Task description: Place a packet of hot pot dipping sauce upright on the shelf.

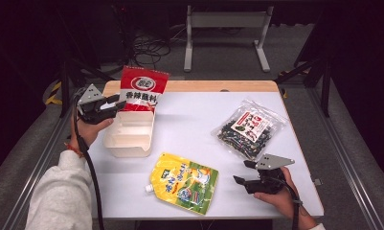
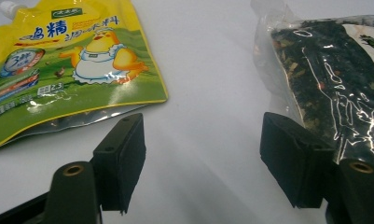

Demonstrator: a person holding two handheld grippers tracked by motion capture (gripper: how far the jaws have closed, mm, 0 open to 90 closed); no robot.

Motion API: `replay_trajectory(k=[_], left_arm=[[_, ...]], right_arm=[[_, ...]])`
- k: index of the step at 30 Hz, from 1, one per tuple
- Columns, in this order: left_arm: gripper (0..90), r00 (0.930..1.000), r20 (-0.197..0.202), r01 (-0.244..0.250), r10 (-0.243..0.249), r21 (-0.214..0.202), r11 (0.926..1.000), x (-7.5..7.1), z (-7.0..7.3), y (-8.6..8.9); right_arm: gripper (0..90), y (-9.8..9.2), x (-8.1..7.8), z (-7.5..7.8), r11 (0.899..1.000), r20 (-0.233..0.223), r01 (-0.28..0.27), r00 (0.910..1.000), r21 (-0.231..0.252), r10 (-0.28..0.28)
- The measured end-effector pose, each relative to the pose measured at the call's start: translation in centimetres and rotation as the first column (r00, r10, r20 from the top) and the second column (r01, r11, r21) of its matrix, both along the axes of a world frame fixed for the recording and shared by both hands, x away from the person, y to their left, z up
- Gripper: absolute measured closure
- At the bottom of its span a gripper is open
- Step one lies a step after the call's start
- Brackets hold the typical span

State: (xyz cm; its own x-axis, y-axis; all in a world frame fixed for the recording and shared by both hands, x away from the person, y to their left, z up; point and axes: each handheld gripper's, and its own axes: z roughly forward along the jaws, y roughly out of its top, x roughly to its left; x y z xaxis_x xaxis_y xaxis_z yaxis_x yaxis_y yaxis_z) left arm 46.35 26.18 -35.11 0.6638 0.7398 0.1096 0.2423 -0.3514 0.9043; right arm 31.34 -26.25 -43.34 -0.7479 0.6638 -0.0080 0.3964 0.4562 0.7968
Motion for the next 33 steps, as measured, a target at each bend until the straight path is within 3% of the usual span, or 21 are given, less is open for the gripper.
replay_trajectory(k=[3,12,14,21,26,31,33], left_arm=[[59.9,0.9997,0.01,0.023,-0.023,0.004,0.9997,-1.1,0.2,-0.3],[50.8,0.9927,0.06,0.104,-0.105,0.013,0.9945,-7.5,0.3,-2.6],[49.6,0.9912,0.074,0.108,-0.11,0.033,0.9936,-9.0,0.0,-2.9],[46.5,0.9911,0.056,0.119,-0.12,0.025,0.9926,-12.6,-2.0,-2.9],[43.7,0.9916,0.013,0.128,-0.128,0.025,0.9915,-14.5,-3.5,-3.0],[41.7,0.9911,-0.025,0.132,-0.131,0.056,0.9897,-15.9,-5.0,-3.5],[41.0,0.993,-0.019,0.118,-0.117,0.071,0.9905,-16.5,-5.7,-3.5]], right_arm=[[31.0,-0.1,0.1,0.0,1.0,0.005,-0.001,1.0,-0.005,0.001],[31.5,-0.6,0.7,0.5,1.0,0.02,0.022,0.9996,-0.011,-0.021],[31.7,-0.9,0.9,0.6,0.999,0.025,0.038,0.999,-0.002,-0.038],[33.2,-1.9,1.2,0.9,0.997,0.033,0.075,0.9966,0.019,-0.075],[35.2,-1.9,1.4,1.1,0.997,0.04,0.078,0.9961,0.024,-0.079],[37.7,-2.2,1.6,1.4,0.996,0.045,0.085,0.9953,0.027,-0.086],[39.0,-2.4,1.8,1.4,0.995,0.052,0.096,0.994,0.011,-0.097]])
